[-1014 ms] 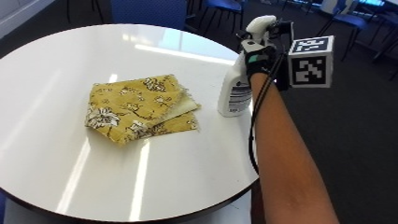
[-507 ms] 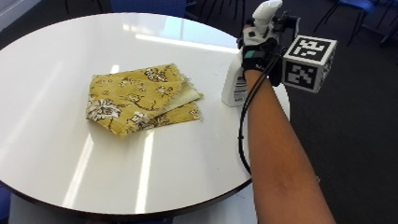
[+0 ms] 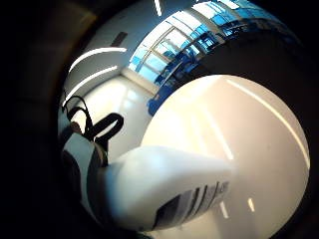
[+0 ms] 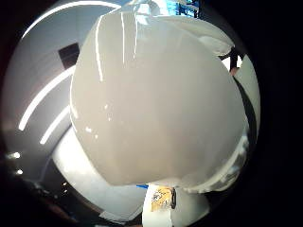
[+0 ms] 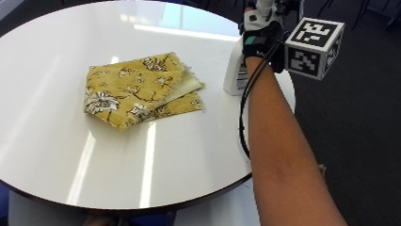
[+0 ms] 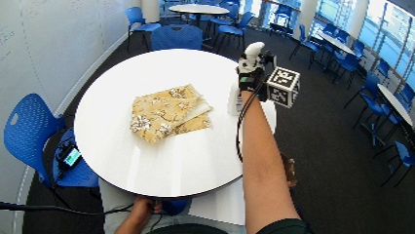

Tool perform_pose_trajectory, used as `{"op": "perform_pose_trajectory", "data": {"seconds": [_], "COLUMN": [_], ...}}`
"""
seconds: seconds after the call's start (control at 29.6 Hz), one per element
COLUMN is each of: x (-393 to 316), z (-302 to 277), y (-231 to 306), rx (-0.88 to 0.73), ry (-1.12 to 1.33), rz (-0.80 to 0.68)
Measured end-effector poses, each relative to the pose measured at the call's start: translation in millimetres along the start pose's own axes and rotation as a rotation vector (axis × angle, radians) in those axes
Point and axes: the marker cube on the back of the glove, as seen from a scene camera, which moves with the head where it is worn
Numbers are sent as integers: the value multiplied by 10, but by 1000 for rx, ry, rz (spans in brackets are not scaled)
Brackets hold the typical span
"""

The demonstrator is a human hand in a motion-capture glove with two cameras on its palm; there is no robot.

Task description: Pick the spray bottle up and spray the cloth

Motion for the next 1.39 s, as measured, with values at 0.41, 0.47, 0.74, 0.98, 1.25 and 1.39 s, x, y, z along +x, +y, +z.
{"op": "perform_pose_trajectory", "data": {"seconds": [0.41,0.47,0.74,0.98,1.25,1.39], "x": [26,33,88,133,250,308], "z": [-18,-14,-4,3,-65,-95], "y": [10,22,59,85,125,122], "rx": [-1,-5,-12,-13,-22,-34], "ry": [-6,-7,-12,-14,-27,-39], "rz": [2,1,2,4,13,14]}}
